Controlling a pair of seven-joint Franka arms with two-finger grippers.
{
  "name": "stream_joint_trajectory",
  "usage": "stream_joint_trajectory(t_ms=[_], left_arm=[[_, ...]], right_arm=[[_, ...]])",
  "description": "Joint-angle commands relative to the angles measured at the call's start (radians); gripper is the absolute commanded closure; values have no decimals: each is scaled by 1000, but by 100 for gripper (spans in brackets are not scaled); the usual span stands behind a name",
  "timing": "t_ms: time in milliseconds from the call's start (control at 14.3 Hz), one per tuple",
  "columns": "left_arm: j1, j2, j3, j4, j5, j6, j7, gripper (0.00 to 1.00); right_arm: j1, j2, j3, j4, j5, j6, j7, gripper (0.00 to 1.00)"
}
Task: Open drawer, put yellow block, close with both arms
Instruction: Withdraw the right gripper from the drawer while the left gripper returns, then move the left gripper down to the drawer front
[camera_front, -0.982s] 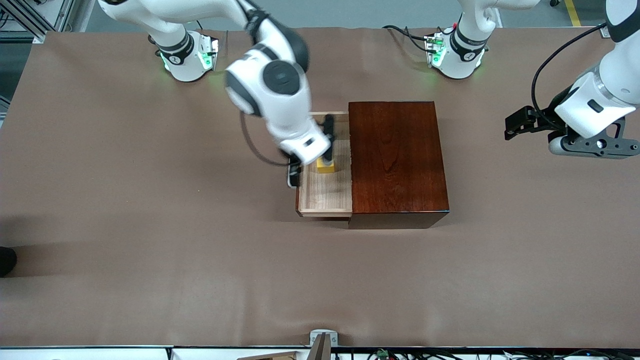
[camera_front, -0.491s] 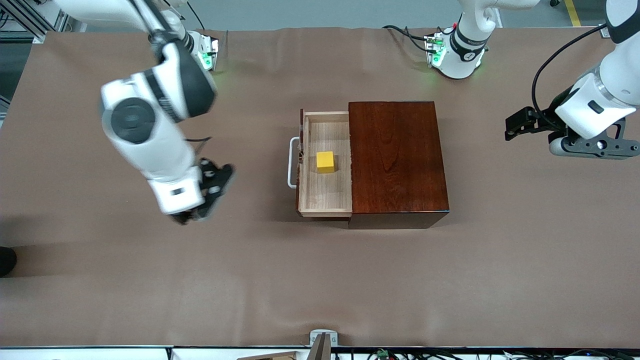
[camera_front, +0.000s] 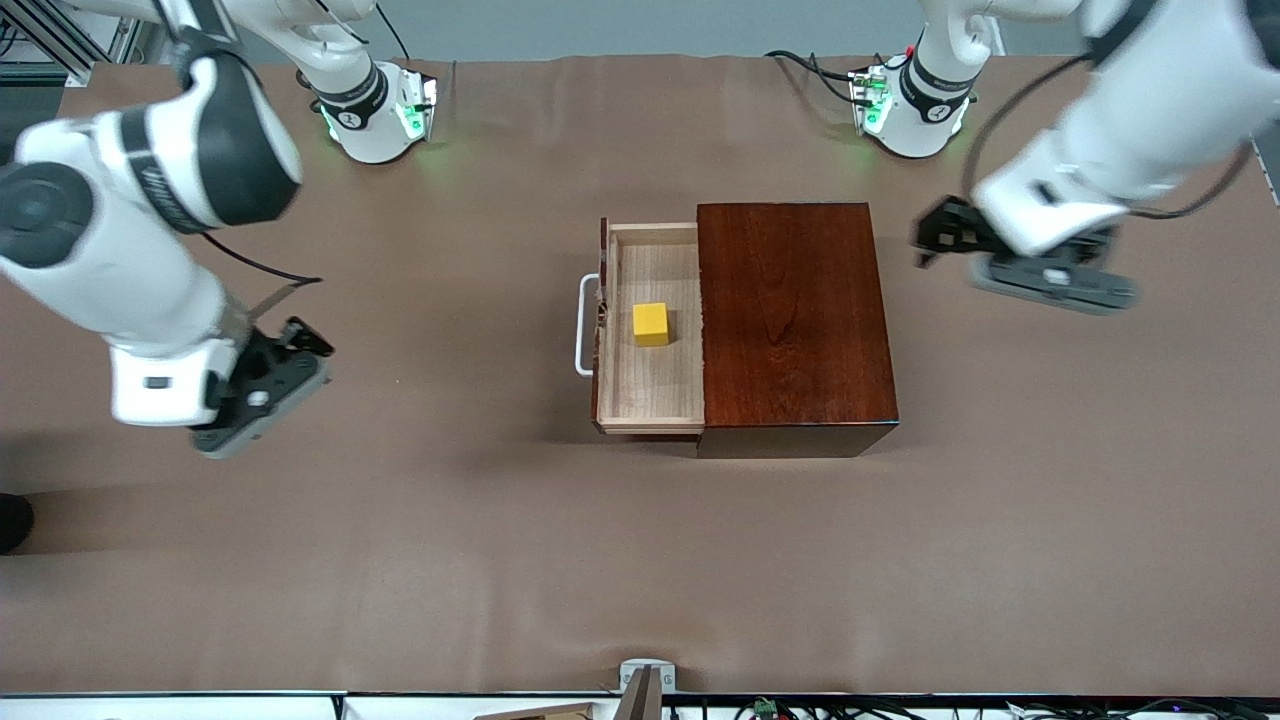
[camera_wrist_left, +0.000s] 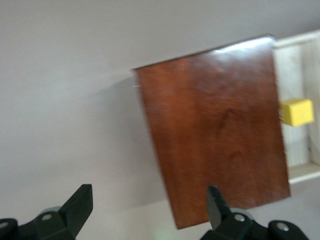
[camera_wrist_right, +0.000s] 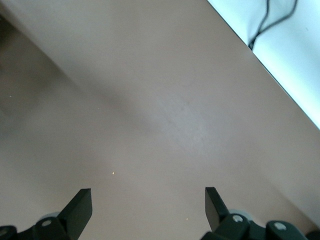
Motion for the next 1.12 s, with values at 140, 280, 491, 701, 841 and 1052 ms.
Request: stream_joint_trajectory(t_ms=[140,280,491,701,841,1052], left_arm=[[-160,61,-45,40,3,64,5,0],[-249,122,-58,75,1,125,22,0],[-383,283,-64,216,0,158,83,0],[-500,397,-61,275,3,265,147,0],[-521,446,-62,275,1,337,256,0],[-527,524,-67,277,0,452,437,0]], right_arm=[[-99,-62,20,-36,41,-35,144,0],[-96,-91,22,-41,44,-71,244,0],[-44,-147,-4,-61,44,-117,379,0],[95,-166,-168,-62,58,-157,422,0],[105,-187,-233,-62,125,-177,422,0],[109,-262,-282,-117,138,-182,422,0]])
